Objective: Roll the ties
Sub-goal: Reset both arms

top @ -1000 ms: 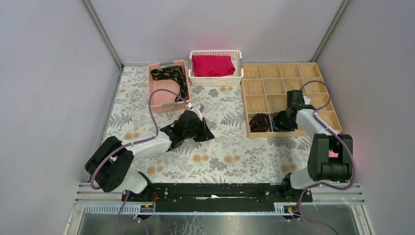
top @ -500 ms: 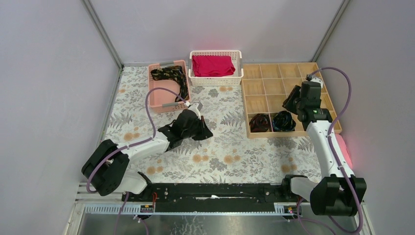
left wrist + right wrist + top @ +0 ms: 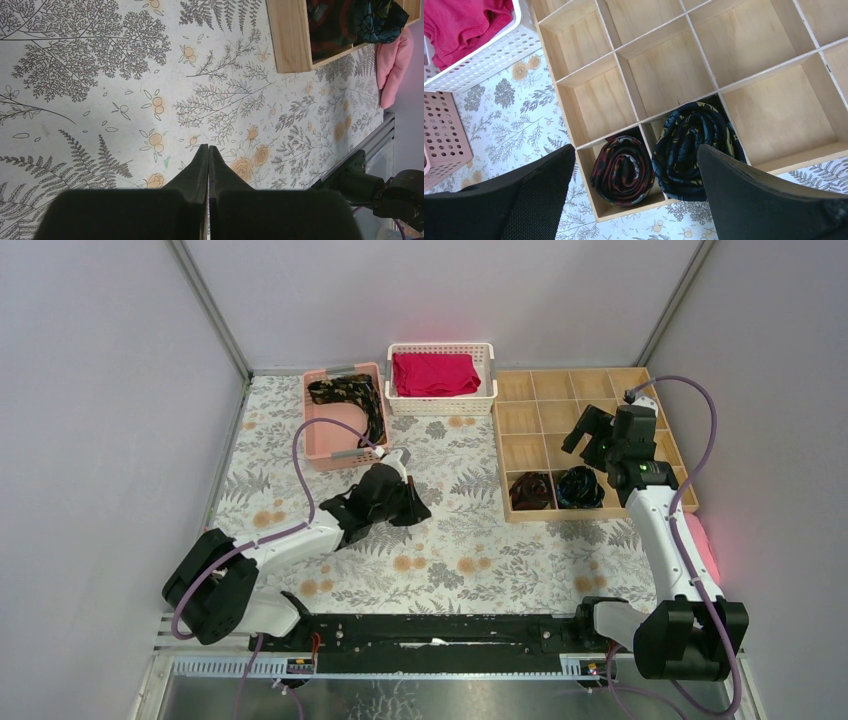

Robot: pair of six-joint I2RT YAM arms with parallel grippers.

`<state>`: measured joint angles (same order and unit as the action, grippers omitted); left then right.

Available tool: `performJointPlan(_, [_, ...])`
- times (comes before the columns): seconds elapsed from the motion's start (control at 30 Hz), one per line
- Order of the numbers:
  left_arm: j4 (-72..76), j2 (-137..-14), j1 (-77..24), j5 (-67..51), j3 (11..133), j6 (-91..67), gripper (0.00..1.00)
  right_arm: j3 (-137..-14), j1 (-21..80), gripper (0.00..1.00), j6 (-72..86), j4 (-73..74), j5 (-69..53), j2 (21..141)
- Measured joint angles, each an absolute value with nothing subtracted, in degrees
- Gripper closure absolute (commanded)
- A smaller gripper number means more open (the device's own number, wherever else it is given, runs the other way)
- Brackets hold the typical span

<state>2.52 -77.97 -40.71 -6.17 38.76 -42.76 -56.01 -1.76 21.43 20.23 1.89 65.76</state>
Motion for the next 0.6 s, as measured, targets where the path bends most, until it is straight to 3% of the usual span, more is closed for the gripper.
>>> performJointPlan(0.6, [2.5, -78.0, -40.7, -6.0, 38.8, -42.8, 1.0, -54.7, -1.8, 0.0, 20.6, 19.4, 3.0, 65.7])
